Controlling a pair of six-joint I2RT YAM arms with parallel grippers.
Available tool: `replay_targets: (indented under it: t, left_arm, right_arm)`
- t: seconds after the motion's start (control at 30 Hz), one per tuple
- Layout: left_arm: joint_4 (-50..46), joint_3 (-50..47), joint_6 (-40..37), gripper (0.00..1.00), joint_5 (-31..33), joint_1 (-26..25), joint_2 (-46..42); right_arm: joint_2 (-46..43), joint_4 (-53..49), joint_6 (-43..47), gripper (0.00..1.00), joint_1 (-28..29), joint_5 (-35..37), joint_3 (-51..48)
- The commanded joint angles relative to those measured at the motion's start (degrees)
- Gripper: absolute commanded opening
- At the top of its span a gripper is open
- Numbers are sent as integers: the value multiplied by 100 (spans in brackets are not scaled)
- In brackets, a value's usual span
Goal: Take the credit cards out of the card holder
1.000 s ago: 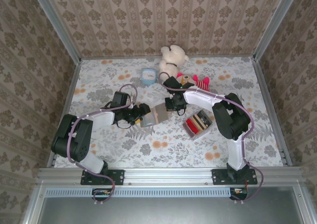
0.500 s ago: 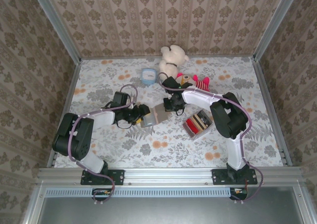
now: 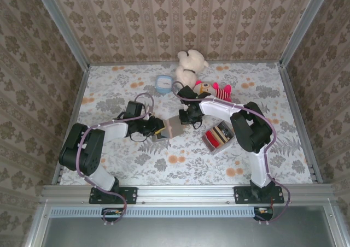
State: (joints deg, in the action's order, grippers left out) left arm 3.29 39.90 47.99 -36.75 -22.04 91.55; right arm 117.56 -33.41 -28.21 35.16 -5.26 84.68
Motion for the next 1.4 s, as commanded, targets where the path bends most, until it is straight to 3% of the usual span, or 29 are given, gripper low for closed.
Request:
replay_targets:
  t: [0.0, 0.17, 0.3, 0.5, 0.67, 0.8, 1.07, 1.37]
  left_arm:
    - [-546, 96, -255, 14, 397, 51, -194]
    - [-1727, 165, -757, 7, 1257, 86, -715]
    - [-2447, 205, -1011, 7, 1962, 80, -1232]
    - [-2737, 300, -1063, 12, 2207, 39, -1408]
    - [-2524, 463, -958, 39, 1936, -62, -1178]
    - [-2134, 611, -880, 52, 1481, -77, -873]
    - [-1044, 723, -400, 56, 602, -81, -351]
    - [-691, 892, -327, 60, 285, 57, -49]
  right_arm:
    - [-4, -38, 60, 13, 36, -192, 135]
    - [-321, -54, 87, 22, 44, -292, 106]
    - [-947, 145, 74, 45, 44, -6, -128]
    - [-1422, 478, -184, 56, 100, -50, -338]
    - [-1625, 736, -428, 57, 141, 59, -689]
    - [-1740, 744, -450, 61, 123, 131, -764]
    - [-1880, 1002, -446, 62, 112, -62, -904]
    - [-2046, 1502, -577, 61, 156, -204, -1196]
